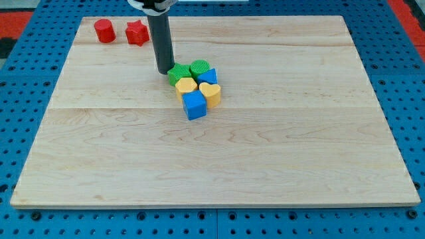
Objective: Move your arm to the center left
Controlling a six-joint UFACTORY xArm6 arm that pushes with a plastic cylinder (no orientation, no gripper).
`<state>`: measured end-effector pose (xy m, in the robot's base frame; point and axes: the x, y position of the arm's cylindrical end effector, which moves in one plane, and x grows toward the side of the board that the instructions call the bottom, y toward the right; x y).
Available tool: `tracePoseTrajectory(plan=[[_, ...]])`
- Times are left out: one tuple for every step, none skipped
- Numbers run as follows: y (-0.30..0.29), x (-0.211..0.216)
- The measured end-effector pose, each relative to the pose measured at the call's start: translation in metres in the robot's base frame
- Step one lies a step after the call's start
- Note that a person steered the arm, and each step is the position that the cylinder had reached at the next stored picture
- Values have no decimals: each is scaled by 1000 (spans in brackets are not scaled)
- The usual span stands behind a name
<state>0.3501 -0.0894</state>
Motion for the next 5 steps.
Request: tracePoseTrajectory(plan=[[-6,-11],[-19,-31],[-19,-52],[-22,-53],[-28,-53]])
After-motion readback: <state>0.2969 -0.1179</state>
